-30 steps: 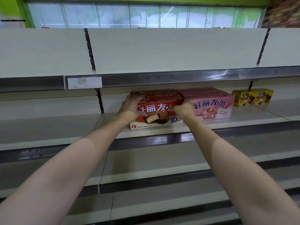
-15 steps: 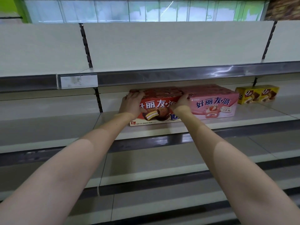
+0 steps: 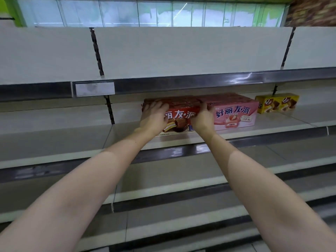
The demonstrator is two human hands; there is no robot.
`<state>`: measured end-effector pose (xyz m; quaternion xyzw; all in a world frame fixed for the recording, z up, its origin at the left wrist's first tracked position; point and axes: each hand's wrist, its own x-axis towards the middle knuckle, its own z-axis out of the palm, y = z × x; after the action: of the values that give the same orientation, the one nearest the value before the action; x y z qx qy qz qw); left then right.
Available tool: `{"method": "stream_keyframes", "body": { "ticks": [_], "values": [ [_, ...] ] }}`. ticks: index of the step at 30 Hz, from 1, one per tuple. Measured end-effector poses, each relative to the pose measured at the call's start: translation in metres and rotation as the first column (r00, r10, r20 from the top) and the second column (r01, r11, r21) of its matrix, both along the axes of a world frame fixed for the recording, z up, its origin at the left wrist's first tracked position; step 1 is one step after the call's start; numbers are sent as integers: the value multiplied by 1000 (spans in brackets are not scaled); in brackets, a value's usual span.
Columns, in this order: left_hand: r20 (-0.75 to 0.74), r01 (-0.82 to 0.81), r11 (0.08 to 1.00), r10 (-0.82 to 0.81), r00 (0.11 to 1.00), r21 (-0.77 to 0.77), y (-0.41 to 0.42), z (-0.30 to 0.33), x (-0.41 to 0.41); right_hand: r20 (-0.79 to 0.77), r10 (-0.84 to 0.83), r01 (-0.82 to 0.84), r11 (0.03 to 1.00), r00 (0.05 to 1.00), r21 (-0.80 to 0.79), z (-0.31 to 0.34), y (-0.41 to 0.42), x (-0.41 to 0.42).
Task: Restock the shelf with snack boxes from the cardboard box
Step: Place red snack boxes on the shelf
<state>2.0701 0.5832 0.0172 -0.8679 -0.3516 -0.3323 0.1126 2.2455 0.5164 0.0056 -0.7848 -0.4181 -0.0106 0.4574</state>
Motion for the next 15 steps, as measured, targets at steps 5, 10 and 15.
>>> {"method": "stream_keyframes", "body": {
  "ticks": [5, 10, 15],
  "values": [
    [27, 125, 959, -122, 992, -254, -28, -1, 10, -35, 10, -10, 1000, 999, -9, -9, -24, -10],
    [-4, 257, 920, -270, 963, -295, -48, -12, 26, -52, -68, 66, 997, 996, -38, -18, -69, -18],
    [44, 426, 822, -444, 895, -378, -84, -27, 41, -72, -200, 191, 974, 977, -119, -28, -129, -28]
  ]
}}
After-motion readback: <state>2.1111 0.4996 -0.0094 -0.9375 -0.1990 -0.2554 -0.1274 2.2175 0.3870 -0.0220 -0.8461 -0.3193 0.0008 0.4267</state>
